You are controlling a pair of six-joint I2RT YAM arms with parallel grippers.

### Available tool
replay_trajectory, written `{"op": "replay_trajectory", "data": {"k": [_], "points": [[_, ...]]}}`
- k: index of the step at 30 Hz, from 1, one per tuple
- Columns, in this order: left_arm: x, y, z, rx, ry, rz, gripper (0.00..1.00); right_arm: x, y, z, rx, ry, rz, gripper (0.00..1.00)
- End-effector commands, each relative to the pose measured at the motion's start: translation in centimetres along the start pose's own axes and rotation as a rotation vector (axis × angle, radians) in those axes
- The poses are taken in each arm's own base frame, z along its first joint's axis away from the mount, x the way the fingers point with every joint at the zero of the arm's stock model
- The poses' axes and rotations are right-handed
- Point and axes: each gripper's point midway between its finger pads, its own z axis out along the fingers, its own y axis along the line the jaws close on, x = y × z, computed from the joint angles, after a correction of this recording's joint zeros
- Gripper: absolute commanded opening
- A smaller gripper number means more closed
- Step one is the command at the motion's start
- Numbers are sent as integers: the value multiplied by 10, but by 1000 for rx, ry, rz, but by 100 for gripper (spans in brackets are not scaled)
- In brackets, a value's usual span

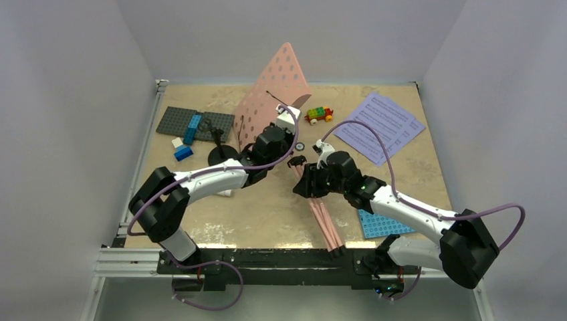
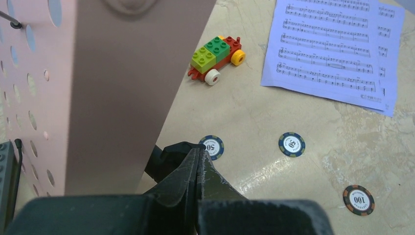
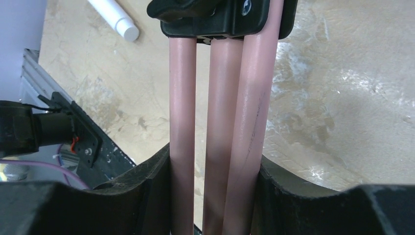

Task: Pack up the instrument practice props

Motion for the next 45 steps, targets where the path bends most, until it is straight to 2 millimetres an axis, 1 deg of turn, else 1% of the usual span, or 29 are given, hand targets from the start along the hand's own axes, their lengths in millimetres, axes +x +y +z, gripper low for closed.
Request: {"op": "replay_trajectory", "data": {"k": [1,5,9,11,12,15,20,24,26,32,37,40,45], "points": [[-18,-12,16,48,-64,1,0,-76,44,-19,-149,-324,-72,0],[-10,-23,28,82,-41,1,0,-60,28,-11,-120,-312,-32,0],[0,-30,38,97,-24,0,0,-46,15,-2,-91,-292,0,0],[6,-33,44,105,-14,3,0,-43,10,1,-77,-288,11,0],[4,-34,46,107,-17,4,0,-42,8,3,-74,-285,14,0],[10,-38,53,117,-8,9,0,-40,5,7,-60,-281,20,0],[18,-48,65,148,8,13,0,-33,-10,15,-3,-269,44,0],[27,-54,75,160,22,8,0,-25,-22,15,34,-277,78,0],[28,-56,78,169,20,5,0,-21,-25,14,42,-273,90,0],[28,-63,82,187,15,2,0,-13,-36,13,82,-268,126,0],[28,-64,74,190,11,6,0,-2,-43,17,100,-244,152,0],[20,-66,65,206,0,4,13,4,-48,18,109,-233,164,0],[10,-76,51,251,14,-7,39,15,-55,23,131,-200,186,0]]}}
